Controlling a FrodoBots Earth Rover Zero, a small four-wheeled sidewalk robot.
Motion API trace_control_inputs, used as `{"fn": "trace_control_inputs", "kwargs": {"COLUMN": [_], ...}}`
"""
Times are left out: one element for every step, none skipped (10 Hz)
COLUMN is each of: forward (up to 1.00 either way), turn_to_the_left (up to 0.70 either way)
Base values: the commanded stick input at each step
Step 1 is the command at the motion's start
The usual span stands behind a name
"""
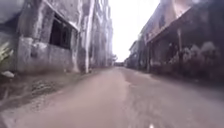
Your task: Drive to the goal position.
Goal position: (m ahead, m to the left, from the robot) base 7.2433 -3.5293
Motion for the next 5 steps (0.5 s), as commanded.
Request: {"fn": "trace_control_inputs", "kwargs": {"forward": [0.5, 0.5, 0.5, 0.5, 0.5], "turn_to_the_left": [0.0, 0.0, 0.0, 0.0, 0.0]}}
